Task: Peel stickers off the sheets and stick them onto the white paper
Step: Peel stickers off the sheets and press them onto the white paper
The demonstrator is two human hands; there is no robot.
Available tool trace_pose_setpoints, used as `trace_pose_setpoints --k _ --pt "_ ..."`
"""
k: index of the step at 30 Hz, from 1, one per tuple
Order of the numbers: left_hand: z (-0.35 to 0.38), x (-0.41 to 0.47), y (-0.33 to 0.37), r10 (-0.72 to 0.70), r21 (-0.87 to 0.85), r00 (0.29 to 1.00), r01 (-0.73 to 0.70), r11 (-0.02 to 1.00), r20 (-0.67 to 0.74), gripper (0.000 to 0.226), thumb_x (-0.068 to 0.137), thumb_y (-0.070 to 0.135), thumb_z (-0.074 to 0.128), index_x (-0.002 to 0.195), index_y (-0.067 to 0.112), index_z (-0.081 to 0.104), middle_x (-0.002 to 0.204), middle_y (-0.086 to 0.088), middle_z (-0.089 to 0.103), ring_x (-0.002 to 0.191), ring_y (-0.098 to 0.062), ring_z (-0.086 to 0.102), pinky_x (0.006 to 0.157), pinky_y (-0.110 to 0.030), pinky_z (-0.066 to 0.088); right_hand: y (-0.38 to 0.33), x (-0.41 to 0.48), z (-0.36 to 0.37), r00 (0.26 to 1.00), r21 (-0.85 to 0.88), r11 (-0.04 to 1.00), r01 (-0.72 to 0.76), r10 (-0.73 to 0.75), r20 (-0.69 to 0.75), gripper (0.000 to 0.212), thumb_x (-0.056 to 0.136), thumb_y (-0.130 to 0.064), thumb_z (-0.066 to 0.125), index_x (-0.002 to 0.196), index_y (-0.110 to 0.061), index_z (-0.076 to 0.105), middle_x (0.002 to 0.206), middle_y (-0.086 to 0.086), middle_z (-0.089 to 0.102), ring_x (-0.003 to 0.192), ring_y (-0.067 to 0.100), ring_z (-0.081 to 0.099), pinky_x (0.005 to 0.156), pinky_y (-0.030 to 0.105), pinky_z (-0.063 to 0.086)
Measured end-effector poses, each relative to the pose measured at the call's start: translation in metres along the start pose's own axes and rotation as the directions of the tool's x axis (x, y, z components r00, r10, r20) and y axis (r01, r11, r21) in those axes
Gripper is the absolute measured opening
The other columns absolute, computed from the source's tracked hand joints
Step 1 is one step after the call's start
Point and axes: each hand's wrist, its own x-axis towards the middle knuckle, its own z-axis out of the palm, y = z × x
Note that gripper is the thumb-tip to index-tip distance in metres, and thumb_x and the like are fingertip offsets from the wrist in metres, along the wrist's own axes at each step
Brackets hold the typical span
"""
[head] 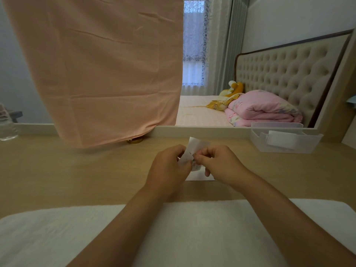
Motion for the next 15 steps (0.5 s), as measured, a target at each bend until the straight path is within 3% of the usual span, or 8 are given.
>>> trace_pose_setpoints --k 3,6,8,11,15 --pt "0.0026 0.0017 -0.0012 0.02 0.002 0.999 -0.02 1.0 -0.03 0.02 0.091 0.027 0.066 0.11 0.023 0.071 0.097 0.009 0.072 0.084 -0.008 0.065 0.069 -0.026 0.055 -0.0004 0.0003 0.0033 1.0 0.007 1.0 -0.01 0.01 -0.01 0.019 0.099 -0.023 0.062 0.086 -0.018 0.074 0.089 -0.003 0.073 0.054 0.009 0.058 0.044 0.016 0.041" --pt "0.0066 0.0017 -0.0018 -0.013 -0.017 0.998 0.012 1.0 -0.064 0.008 0.09 0.026 0.067 0.097 0.024 0.071 0.084 0.011 0.069 0.076 -0.006 0.063 0.065 -0.031 0.055 0.0002 0.0002 0.008 0.999 0.015 1.0 -0.009 0.01 -0.045 0.019 0.099 -0.024 0.062 0.086 -0.016 0.074 0.078 -0.006 0.071 0.05 0.003 0.057 0.044 0.014 0.04" --pt "0.0085 0.0024 -0.003 -0.008 0.023 0.997 0.01 1.0 -0.073 0.003 0.092 0.026 0.067 0.092 0.025 0.069 0.081 0.012 0.066 0.072 -0.006 0.059 0.059 -0.024 0.048 0.0 -0.0005 0.0098 0.998 0.011 1.0 -0.016 0.017 -0.064 0.02 0.099 -0.024 0.062 0.085 -0.016 0.074 0.069 -0.007 0.068 0.046 0.0 0.056 0.042 0.012 0.039" --pt "0.0076 0.0041 -0.0034 0.031 0.104 0.997 -0.024 0.994 -0.066 0.012 0.092 0.022 0.065 0.082 0.027 0.062 0.074 0.013 0.057 0.066 -0.007 0.05 0.056 -0.013 0.029 -0.0005 -0.0007 0.0104 0.997 0.022 0.999 -0.044 0.046 -0.06 0.02 0.099 -0.025 0.061 0.086 -0.017 0.075 0.081 -0.004 0.073 0.051 0.005 0.059 0.043 0.015 0.041" --pt "0.0054 0.0063 -0.0078 0.016 0.177 0.998 -0.007 0.984 -0.053 0.003 0.092 0.019 0.064 0.093 0.02 0.068 0.081 0.01 0.058 0.071 -0.01 0.049 0.056 -0.012 0.026 -0.0004 0.0016 0.0072 0.993 0.048 0.992 -0.118 0.119 -0.024 0.023 0.099 -0.028 0.06 0.093 -0.011 0.075 0.09 -0.004 0.074 0.053 0.008 0.061 0.047 0.022 0.042"
